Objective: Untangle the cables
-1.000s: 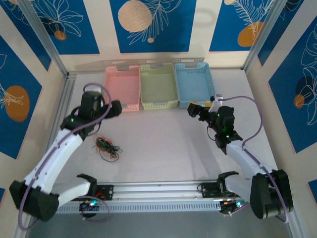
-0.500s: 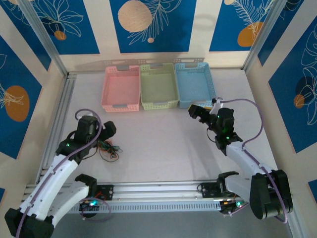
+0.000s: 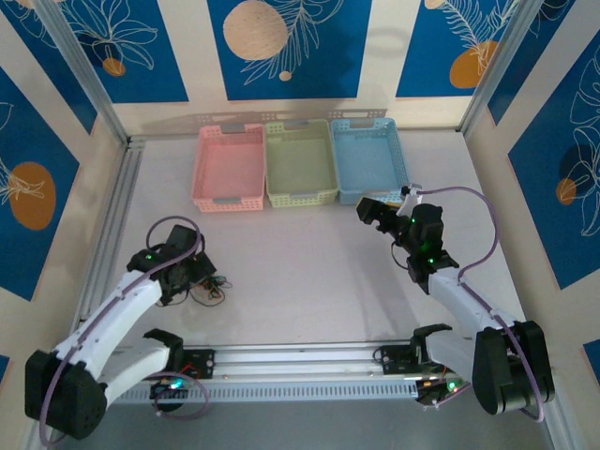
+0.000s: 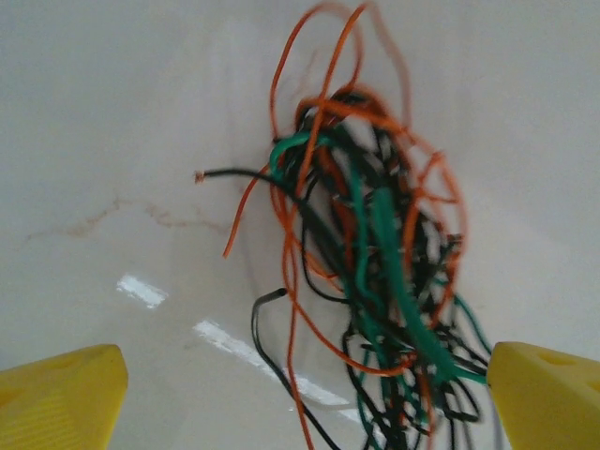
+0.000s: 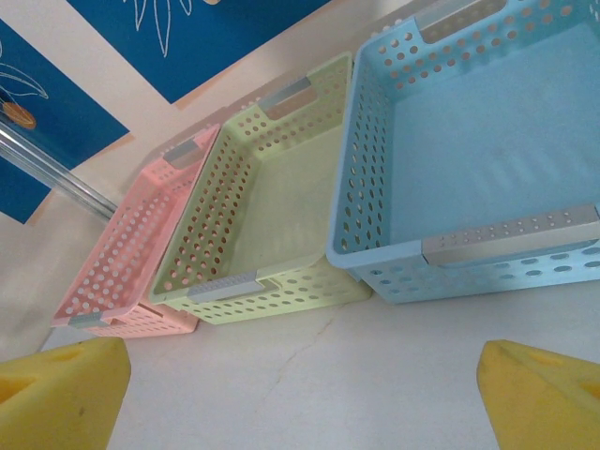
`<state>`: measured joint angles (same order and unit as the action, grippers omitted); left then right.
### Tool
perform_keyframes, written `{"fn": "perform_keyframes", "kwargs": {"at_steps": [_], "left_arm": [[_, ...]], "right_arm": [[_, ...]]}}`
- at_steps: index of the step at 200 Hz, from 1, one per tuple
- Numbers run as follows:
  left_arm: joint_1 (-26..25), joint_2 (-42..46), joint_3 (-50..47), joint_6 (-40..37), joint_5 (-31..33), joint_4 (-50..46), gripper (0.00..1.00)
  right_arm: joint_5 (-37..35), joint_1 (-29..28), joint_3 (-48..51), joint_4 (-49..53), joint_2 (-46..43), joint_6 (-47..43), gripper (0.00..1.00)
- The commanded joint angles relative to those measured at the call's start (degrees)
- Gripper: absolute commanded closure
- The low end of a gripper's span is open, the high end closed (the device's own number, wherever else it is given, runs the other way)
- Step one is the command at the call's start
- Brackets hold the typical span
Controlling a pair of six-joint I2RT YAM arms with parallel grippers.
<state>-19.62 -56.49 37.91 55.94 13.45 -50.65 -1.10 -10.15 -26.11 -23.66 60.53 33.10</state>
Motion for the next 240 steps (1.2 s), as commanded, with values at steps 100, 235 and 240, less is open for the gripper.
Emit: {"fn": "perform_keyframes", "kwargs": {"at_steps": [100,235,240], "left_arm": [[-12.2,-20.8,7.1,-2.2,-4.4,13.7,0.77],[-36.4,-46.2,36.4,-6.7,-8.3,19.0,0.54],[-36.4,-45.9,36.4,-6.8,-8.6,19.0,0.49]], "right_arm": [[-1.2,1.1,0.2,0.9,0.5,2.7,0.05],[-0.8,2.2,0.8,0.5,0.5,4.1,0.05],[-0.9,2.3,0.8,0.5,0.5,4.2,0.05]]}}
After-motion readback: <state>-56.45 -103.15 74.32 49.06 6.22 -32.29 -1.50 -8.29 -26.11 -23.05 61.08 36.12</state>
